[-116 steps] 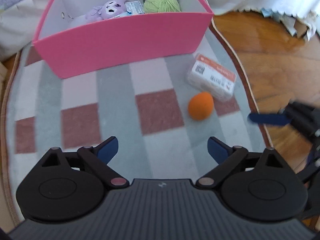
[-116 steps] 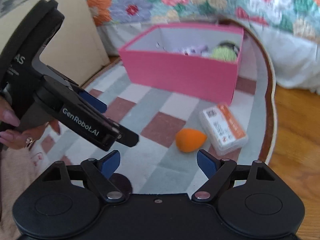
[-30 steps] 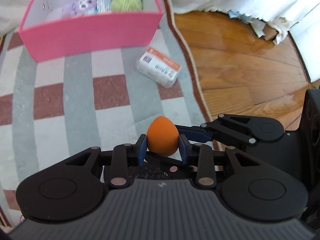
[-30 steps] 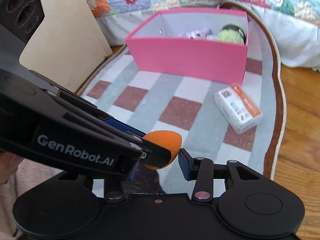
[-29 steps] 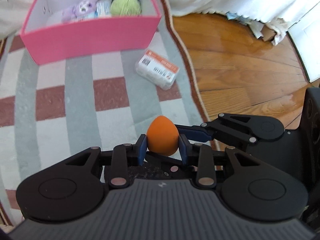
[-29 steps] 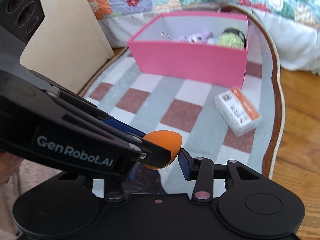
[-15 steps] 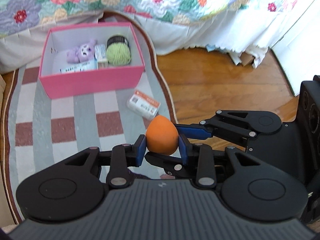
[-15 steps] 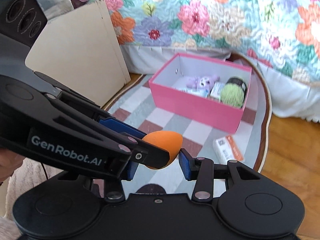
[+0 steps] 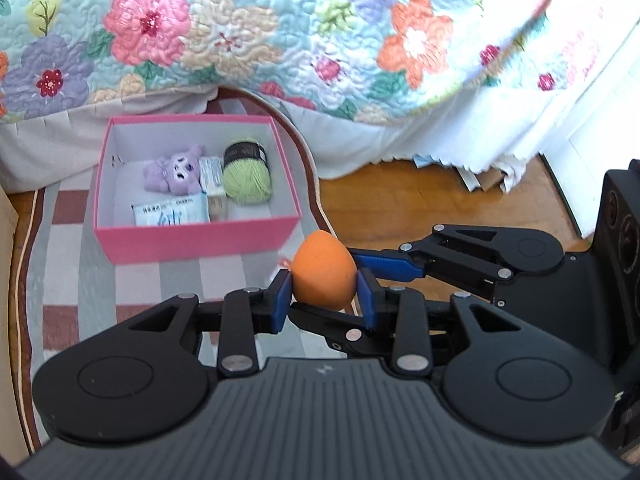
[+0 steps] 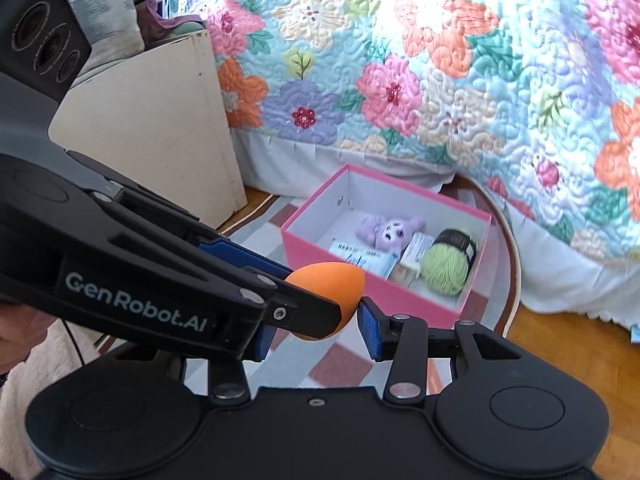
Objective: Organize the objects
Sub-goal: 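Carry the sponge with the left tool into the pink box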
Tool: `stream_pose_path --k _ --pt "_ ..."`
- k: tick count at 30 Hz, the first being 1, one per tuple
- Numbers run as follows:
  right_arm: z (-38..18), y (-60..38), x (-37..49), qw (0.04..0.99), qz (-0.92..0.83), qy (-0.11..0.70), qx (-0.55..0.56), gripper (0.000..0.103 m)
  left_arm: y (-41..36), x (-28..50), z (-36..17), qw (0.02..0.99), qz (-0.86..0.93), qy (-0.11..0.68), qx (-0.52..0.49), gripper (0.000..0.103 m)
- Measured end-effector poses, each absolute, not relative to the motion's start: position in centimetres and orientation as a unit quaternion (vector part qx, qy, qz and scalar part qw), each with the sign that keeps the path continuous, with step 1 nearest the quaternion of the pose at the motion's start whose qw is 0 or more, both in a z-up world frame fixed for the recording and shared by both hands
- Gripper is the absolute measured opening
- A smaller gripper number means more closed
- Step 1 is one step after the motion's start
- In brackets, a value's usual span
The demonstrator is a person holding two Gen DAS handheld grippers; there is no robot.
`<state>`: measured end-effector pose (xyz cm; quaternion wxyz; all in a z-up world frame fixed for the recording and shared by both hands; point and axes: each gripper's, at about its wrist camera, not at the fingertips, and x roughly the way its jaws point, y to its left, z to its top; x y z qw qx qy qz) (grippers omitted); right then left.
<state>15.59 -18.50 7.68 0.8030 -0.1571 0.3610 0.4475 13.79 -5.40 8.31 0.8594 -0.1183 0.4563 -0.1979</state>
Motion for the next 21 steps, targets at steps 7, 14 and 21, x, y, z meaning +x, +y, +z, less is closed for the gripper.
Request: stream_pose_path --k 7,14,21 --pt "6.6 -15.3 20.8 0.801 0.453 0.355 -0.165 0.049 -3.3 19.2 6.9 0.866 -0.177 0.447 -0.134 0.033" --pt "4.2 -10.8 25.6 0.798 0.456 0.362 -0.154 0.049 -1.4 25.3 3.7 0.874 -0.145 0.438 -0.153 0.033" --pt "-0.5 -7.0 31.8 0.787 0.446 0.409 -0.123 0.049 0.4 31.9 -1.5 0.862 -0.124 0.455 -0.184 0.034"
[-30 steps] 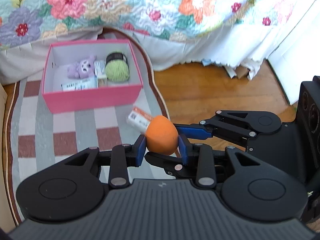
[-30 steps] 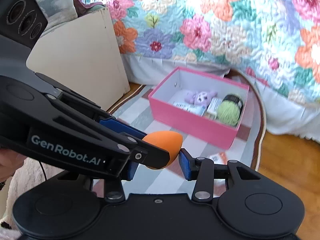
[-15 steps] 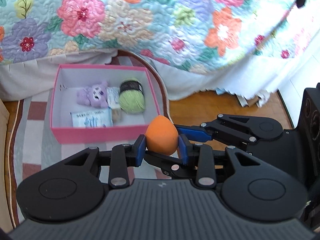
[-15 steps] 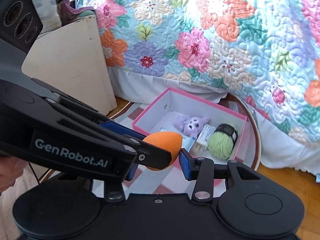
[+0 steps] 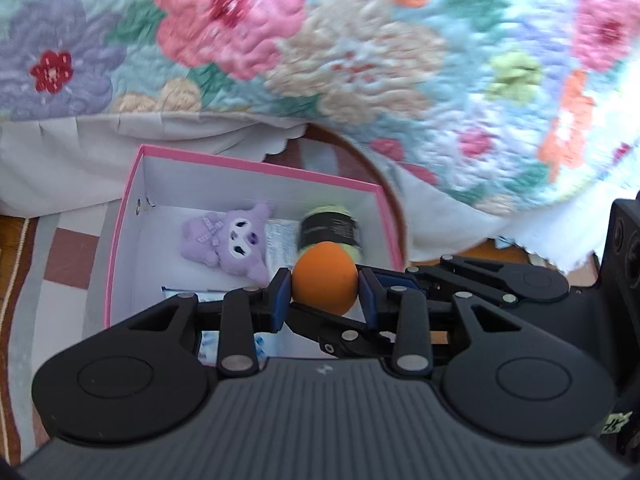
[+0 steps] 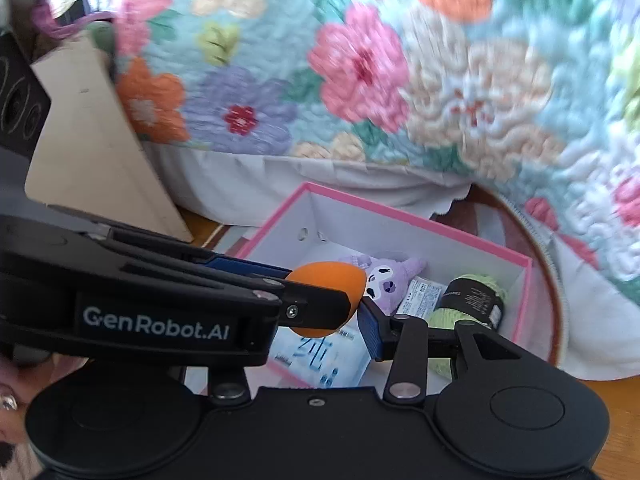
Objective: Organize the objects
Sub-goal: 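Carry the sponge with the left tool into the pink box, then open the left tool to release the sponge and lift away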
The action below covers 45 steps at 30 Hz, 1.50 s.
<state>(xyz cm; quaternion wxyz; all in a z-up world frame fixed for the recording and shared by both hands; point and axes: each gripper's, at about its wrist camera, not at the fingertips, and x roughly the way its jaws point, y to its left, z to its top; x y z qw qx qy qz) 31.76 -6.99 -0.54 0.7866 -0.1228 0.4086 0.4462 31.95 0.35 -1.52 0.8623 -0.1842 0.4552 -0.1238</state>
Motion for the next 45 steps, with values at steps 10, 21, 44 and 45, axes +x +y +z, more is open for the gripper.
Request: stream_pose_path --k 10,21,44,45 --pt "-7.8 -4.5 37.9 0.785 0.407 0.452 -0.116 0.048 0.2 38.4 -9.1 0.844 -0.111 0.481 -0.208 0.034" --pt "-11.0 -4.7 40.6 0.773 0.385 0.490 -0.121 0.049 -0.1 40.4 -13.4 0.817 -0.117 0.502 -0.258 0.034" --pt "-10.1 -9.7 36.5 0.788 0.413 0.450 -0.079 0.054 -2.4 38.1 -11.6 0.831 -0.095 0.526 -0.152 0.048" --pt "-10.0 -9.9 36.4 0.789 0.412 0.449 -0.072 0.054 -2.4 37.7 -11.1 0.831 -0.094 0.529 -0.147 0.048"
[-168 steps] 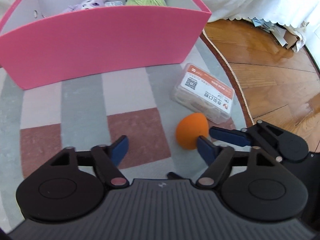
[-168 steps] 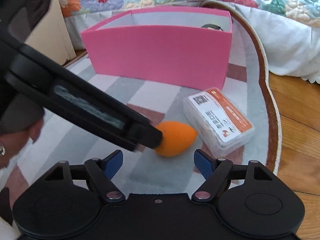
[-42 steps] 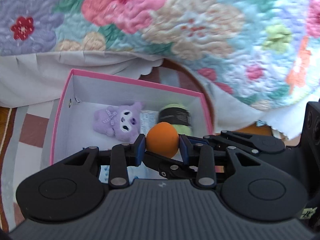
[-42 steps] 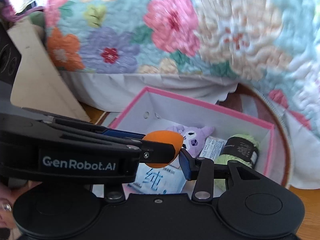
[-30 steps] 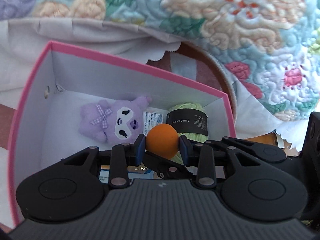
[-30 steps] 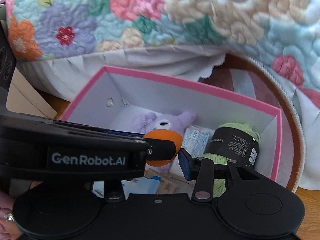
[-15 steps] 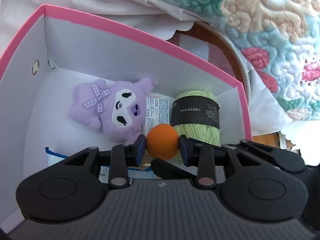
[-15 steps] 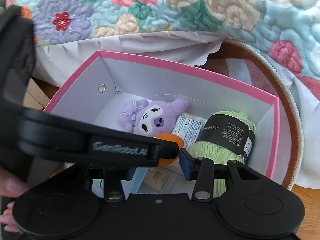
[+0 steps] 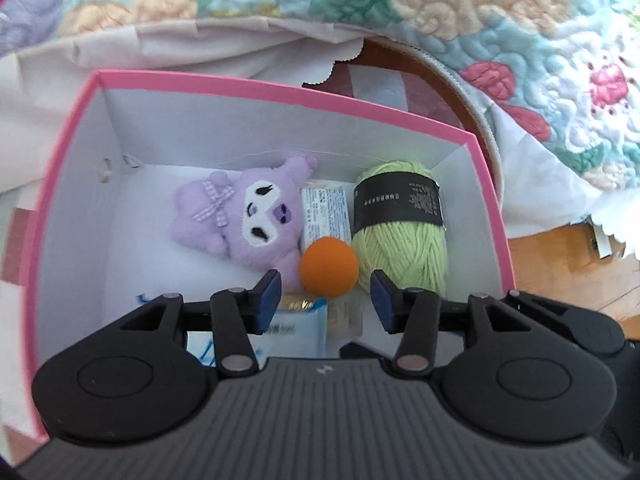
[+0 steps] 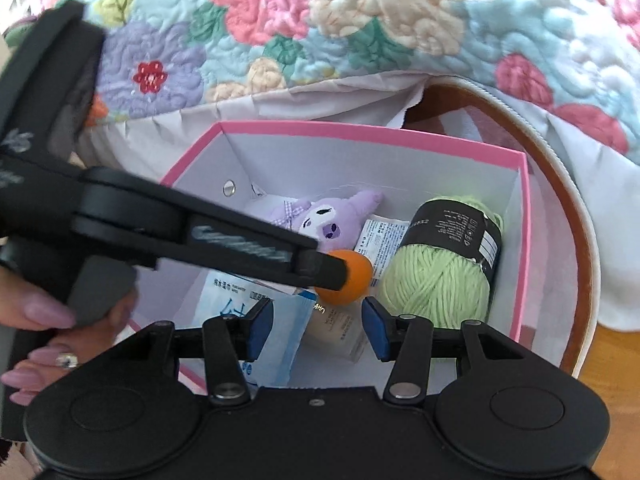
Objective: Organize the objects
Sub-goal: 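Open the left tool to release the sponge and lift away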
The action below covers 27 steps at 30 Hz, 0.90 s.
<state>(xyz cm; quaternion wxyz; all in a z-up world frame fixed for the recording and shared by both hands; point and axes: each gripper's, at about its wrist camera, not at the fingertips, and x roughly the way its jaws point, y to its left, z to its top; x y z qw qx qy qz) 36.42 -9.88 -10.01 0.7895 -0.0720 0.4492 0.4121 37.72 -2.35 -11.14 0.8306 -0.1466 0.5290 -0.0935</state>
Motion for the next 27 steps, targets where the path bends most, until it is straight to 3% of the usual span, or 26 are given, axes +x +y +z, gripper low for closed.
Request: stream_pose_path --k 3,11,20,25,27 --pt "-9.1 -10.4 35.6 0.794 0.409 0.446 -0.060 0.055 -2.3 36.3 -9.4 0.825 -0.095 0.545 -0.118 0.049" --pt "-4.6 -11.2 31.3 0.794 0.416 0.434 -0.086 0.065 -0.9 30.4 -2.8 0.842 -0.066 0.526 -0.101 0.064" --pt "2.1 -14.4 26.2 0.803 0.426 0.399 -0.118 0.079 -1.1 24.3 2.5 0.864 -0.059 0.490 -0.103 0.066" --pt "5.1 -16.0 23.4 0.805 0.430 0.381 -0.150 0.081 -1.6 21.2 4.9 0.870 -0.050 0.482 -0.091 0.069" --pt "6.2 -16.7 22.2 0.805 0.433 0.373 -0.162 0.088 -1.6 20.2 5.5 0.866 -0.051 0.489 -0.088 0.070"
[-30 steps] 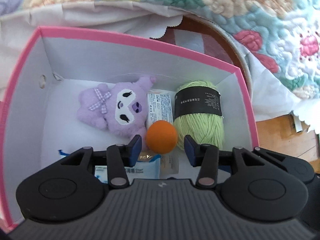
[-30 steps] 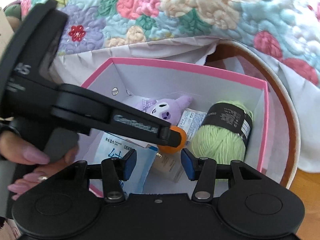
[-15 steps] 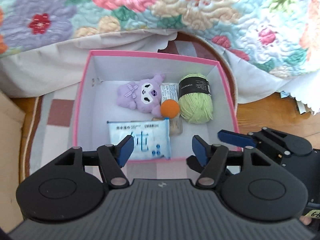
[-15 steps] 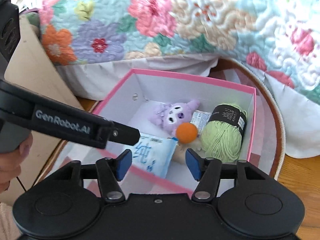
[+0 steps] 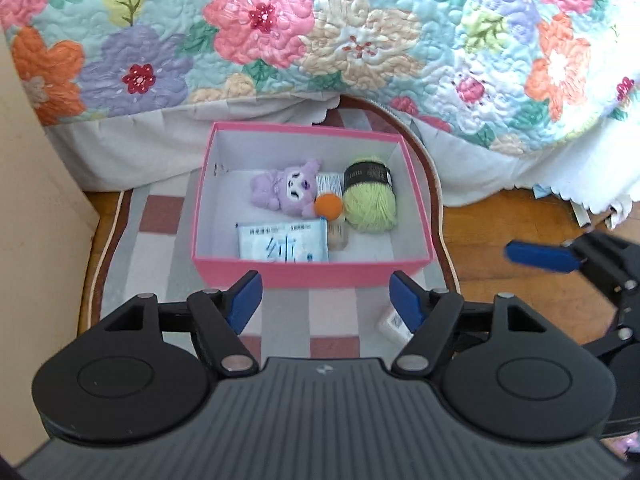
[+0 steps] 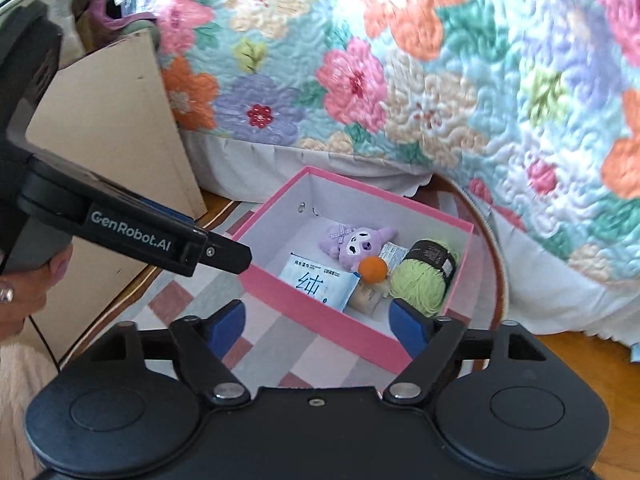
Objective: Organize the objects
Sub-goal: 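Open the left tool to release the sponge and lift away, then move the left tool toward the clear orange-labelled plastic box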
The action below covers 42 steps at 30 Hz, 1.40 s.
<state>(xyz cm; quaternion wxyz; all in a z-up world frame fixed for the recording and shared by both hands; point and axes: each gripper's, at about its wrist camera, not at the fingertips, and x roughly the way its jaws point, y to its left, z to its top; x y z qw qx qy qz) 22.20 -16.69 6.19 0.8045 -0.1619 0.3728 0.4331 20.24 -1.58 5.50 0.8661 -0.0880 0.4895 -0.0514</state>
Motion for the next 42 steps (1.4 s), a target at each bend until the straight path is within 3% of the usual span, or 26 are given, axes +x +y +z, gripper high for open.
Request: stream_pose_path --k 10,20,42 --pt "9.6 -19.5 16.3 0.784 0.458 0.355 -0.224 0.093 -2.9 14.9 6.4 0.859 -0.069 0.501 -0.075 0.075" --pt "8.8 -22.3 12.9 0.763 0.471 0.355 -0.264 0.093 -5.2 11.2 4.6 0.846 -0.084 0.523 -0.062 0.082" --pt "2.1 -22.9 14.1 0.760 0.456 0.363 -0.288 0.093 -9.0 15.9 -4.9 0.805 -0.114 0.577 -0.080 0.087"
